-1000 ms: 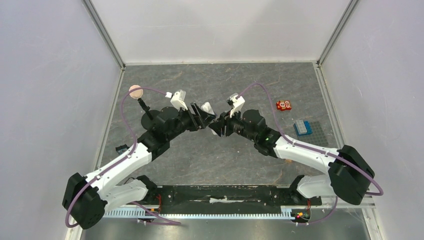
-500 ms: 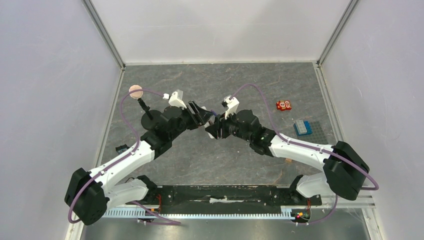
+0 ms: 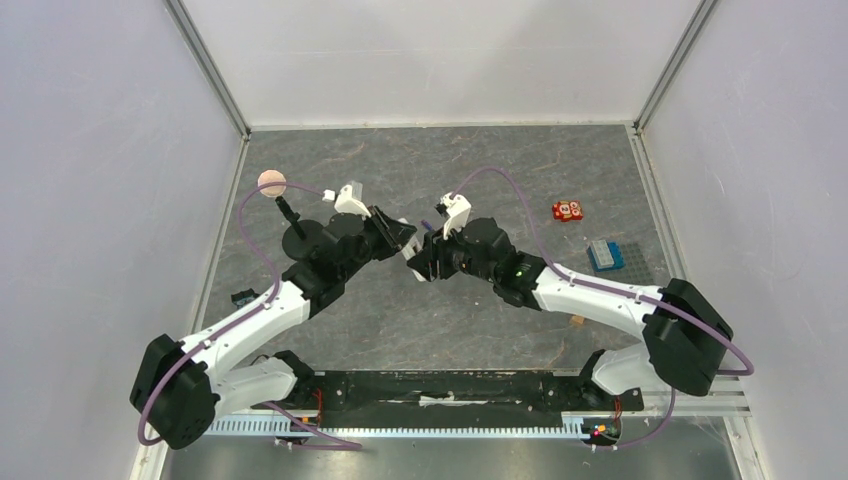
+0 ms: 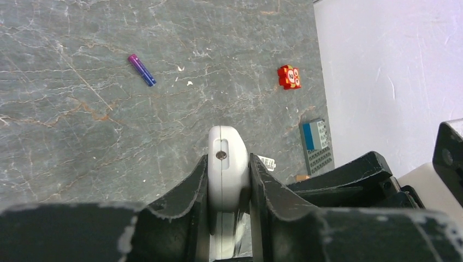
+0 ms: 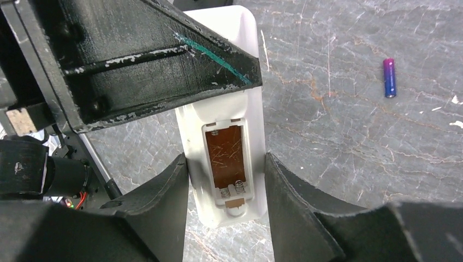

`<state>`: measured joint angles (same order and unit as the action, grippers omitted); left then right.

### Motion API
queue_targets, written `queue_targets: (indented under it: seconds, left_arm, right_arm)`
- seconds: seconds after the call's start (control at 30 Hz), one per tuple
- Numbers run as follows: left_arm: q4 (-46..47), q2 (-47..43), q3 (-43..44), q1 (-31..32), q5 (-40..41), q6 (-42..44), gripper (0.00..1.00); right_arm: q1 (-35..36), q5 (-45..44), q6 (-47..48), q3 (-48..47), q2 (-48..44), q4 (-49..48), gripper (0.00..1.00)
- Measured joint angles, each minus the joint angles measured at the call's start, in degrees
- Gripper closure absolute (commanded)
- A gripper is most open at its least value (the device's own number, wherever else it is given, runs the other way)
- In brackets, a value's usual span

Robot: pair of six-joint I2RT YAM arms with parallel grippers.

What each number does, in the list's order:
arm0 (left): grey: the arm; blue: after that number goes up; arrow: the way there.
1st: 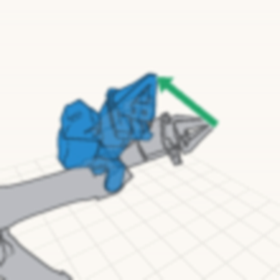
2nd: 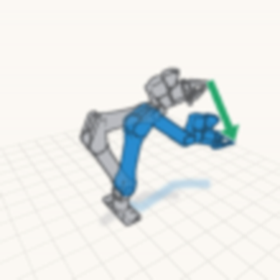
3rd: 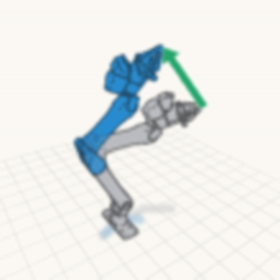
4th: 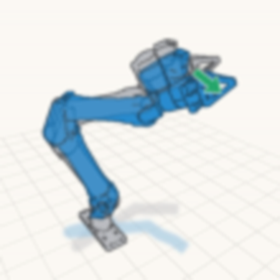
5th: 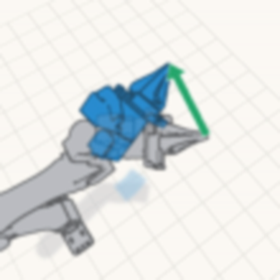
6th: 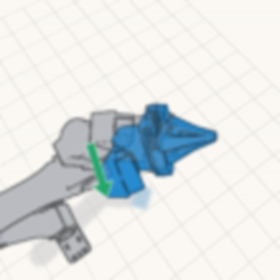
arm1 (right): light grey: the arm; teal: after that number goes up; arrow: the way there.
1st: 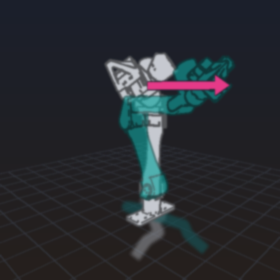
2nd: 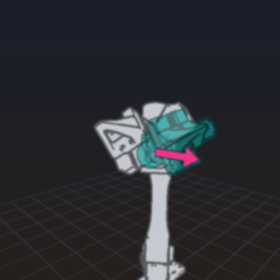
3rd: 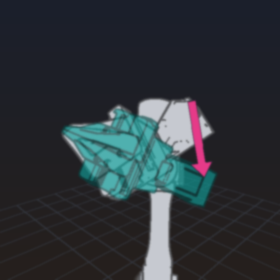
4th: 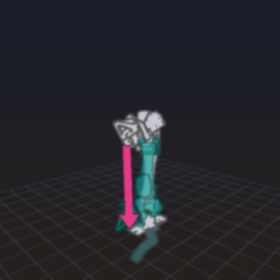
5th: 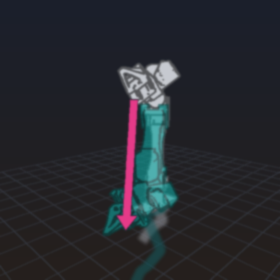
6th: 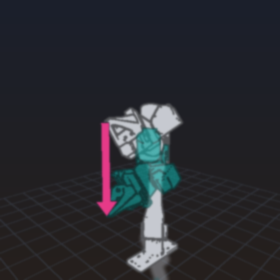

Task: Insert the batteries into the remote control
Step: Adjust the remote control, then pick up the battery from the center of the board.

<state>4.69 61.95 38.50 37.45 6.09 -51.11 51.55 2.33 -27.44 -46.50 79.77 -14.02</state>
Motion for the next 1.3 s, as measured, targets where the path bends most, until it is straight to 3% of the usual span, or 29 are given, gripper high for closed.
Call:
queue_targets:
  seconds: [0.1, 0.23, 0.43, 0.6, 0.7, 0.93, 1.3]
  left_arm:
    - [-0.6, 0.0, -0.2, -0.2, 0.2, 0.1, 0.98]
    - [-4.3, -0.8, -0.2, -0.1, 2.6, 1.3, 0.98]
    - [-14.3, -4.9, 0.0, -0.1, 10.1, 5.0, 0.98]
    - [-19.7, -9.2, 0.1, -0.2, 14.8, 7.5, 0.98]
    - [-21.2, -10.5, 0.2, -0.2, 15.5, 8.6, 0.98]
    - [-23.1, -11.2, 1.2, -0.2, 15.4, 11.4, 0.98]
    - [-23.3, -10.1, 2.1, -1.4, 13.4, 12.8, 0.98]
  right_arm:
    - [0.1, -0.1, -1.2, -2.1, 1.1, 3.2, 0.30]
    - [0.1, -1.5, -2.9, -7.1, 2.8, 7.8, 0.29]
    - [-1.7, -5.4, -4.6, -8.4, 3.1, 10.0, 0.34]
    - [-6.1, -6.9, -3.7, -12.9, 10.3, 13.0, 0.44]
    - [-8.0, -8.1, -0.2, -18.4, 18.4, 15.6, 0.49]
    - [-9.1, -10.1, 8.8, -26.4, 29.5, 17.7, 0.48]
    - [-13.0, -8.3, 17.0, -32.9, 39.7, 18.6, 0.51]
